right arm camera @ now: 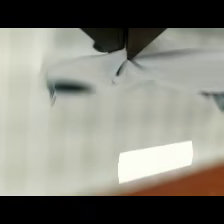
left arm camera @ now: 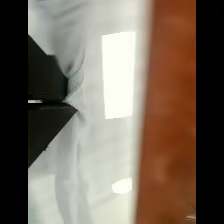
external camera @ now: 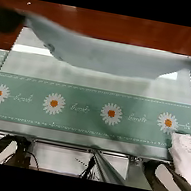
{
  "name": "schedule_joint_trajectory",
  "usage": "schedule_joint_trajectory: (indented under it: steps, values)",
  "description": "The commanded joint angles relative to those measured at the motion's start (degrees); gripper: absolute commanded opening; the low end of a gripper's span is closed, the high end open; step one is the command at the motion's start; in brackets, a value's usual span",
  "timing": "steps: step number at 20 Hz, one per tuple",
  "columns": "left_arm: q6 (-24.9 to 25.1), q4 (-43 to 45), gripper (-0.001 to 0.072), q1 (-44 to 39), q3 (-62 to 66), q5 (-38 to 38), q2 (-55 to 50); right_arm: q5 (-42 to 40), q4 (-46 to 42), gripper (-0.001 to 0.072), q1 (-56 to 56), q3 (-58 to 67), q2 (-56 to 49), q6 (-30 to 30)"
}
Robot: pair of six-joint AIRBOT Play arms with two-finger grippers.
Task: Fold the shirts.
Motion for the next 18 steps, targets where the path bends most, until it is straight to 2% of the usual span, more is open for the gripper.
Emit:
schedule_joint_trajectory:
  steps: [1,3,5,6,8,10,11,16,18]
  values:
    - [-0.11,0.24,0.0025,0.17,17.62,8.31,7.02,-9.42,5.88,0.0027,0.02,16.46,8.13,0.33]
    - [-0.13,1.79,0.0024,0.15,25.59,6.56,7.91,-10.54,0.85,0.0027,0.02,24.61,11.04,3.41]
    - [-0.63,3.82,0.0023,0.15,31.36,2.4,8.85,-9.51,-6.38,0.0027,0.02,30.18,13.99,9.18]
    - [-3.32,6.58,0.0022,0.15,33.68,-0.22,9.42,-8.5,-9.99,0.0027,0.02,31.78,15.72,11.45]
    - [-13.0,15.8,0.0022,0.15,37.53,-7.54,11.02,-4.28,-16.17,0.0027,0.02,33.35,18.93,14.53]
    - [-20.33,24.22,0.0023,0.17,39.63,-16.83,12.81,2.43,-20.04,0.0027,0.02,33.35,21.51,16.7]
    - [-21.9,27.41,0.0023,0.17,39.93,-21.29,13.73,7.17,-21.18,0.0027,0.02,33.35,22.18,16.96]
    - [-27.28,37.09,0.0021,0.28,39.17,-46.8,11.93,31.19,-24.87,0.0026,0.07,33.27,17.99,17.57]
    - [-28.0,37.11,0.0021,1.22,34.95,-54.25,8.79,34.8,-25.24,0.0026,3.04,30.05,13.86,17.7]
